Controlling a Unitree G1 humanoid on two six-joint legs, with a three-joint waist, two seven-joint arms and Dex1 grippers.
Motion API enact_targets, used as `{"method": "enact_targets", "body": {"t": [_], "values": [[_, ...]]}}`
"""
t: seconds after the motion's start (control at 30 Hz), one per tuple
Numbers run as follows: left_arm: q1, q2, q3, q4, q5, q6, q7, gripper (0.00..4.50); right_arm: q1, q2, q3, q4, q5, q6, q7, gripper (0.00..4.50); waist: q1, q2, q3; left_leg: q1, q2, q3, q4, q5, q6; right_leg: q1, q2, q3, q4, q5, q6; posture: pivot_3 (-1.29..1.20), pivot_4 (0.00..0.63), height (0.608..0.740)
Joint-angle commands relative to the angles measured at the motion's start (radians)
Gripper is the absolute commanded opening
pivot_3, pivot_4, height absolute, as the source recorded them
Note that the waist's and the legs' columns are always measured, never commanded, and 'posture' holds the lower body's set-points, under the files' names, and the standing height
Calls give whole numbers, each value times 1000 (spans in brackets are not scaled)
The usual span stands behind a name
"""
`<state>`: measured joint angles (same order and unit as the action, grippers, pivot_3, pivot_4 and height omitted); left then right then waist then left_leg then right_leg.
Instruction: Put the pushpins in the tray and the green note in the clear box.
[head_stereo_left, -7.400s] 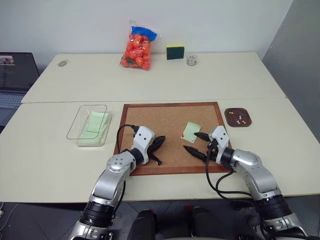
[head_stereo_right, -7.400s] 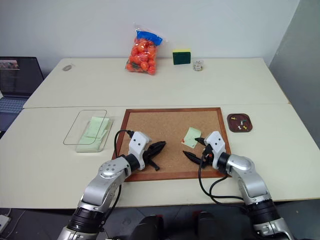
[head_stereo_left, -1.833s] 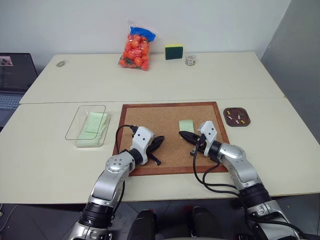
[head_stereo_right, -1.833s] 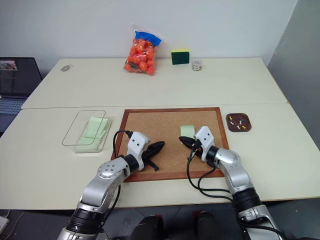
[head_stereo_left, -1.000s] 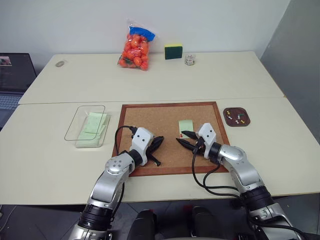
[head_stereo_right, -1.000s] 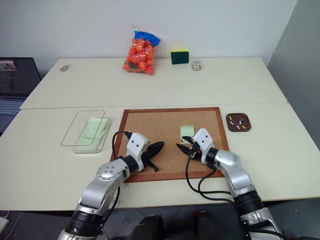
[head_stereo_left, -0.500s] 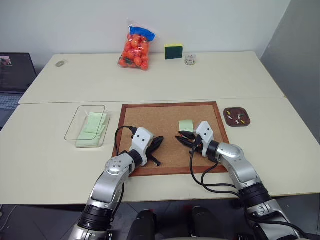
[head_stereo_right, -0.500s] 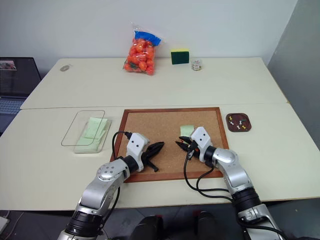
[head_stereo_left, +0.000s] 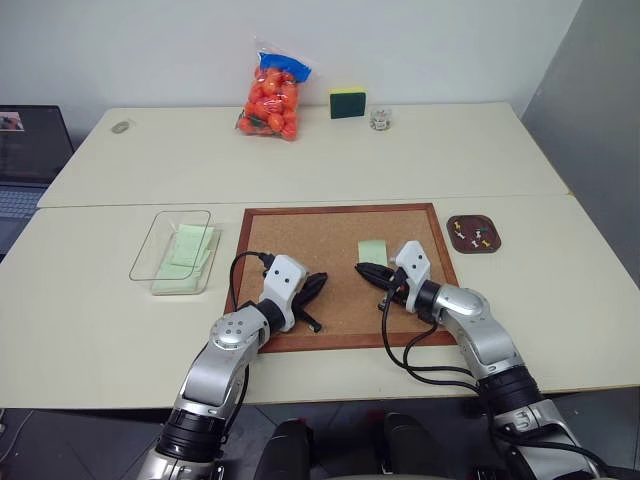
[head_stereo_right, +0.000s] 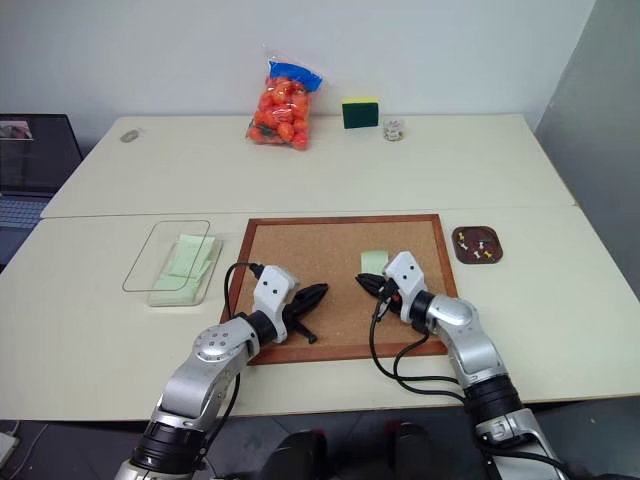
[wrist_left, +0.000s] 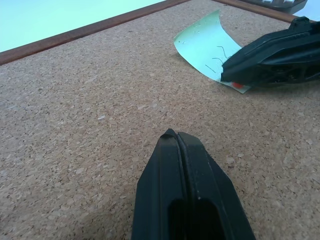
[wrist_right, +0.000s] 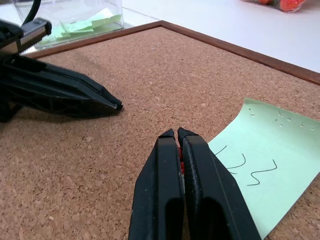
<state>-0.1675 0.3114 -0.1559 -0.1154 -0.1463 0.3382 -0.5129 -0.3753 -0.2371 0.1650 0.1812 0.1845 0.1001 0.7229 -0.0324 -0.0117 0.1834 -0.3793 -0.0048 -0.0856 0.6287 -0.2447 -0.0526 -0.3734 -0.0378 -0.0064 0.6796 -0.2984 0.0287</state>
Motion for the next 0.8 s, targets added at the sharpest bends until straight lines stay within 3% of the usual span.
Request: {"method": "enact_targets", "body": {"t": [0.03,0.4,0.57,0.73,0.8], "values": [[27,11,-4,30,14,28,0,0,-23,16,-72,-154,87,47,-27,61,0,0,0,0,0,0,0,0,0,0,0,0,0,0,0,0,150,740],[16,8,-8,41,15,24,-3,0,-26,-10,-135,-142,65,52,-123,61,0,0,0,0,0,0,0,0,0,0,0,0,0,0,0,0,150,740],[5,5,-10,49,13,23,-8,0,-19,-30,-113,-161,67,53,-93,61,1,0,0,0,0,0,0,0,0,0,0,0,0,0,0,0,150,740],[-58,34,-18,70,104,-127,27,0,-4,-52,-82,-211,114,110,-13,61,3,0,0,0,0,-1,0,0,0,0,0,-1,0,0,1,0,150,740],[-81,78,-47,92,167,-230,6,369,-9,-64,-81,-223,135,140,20,0,3,-1,1,0,0,-1,0,0,0,0,0,-1,0,-1,3,0,150,740]]}}
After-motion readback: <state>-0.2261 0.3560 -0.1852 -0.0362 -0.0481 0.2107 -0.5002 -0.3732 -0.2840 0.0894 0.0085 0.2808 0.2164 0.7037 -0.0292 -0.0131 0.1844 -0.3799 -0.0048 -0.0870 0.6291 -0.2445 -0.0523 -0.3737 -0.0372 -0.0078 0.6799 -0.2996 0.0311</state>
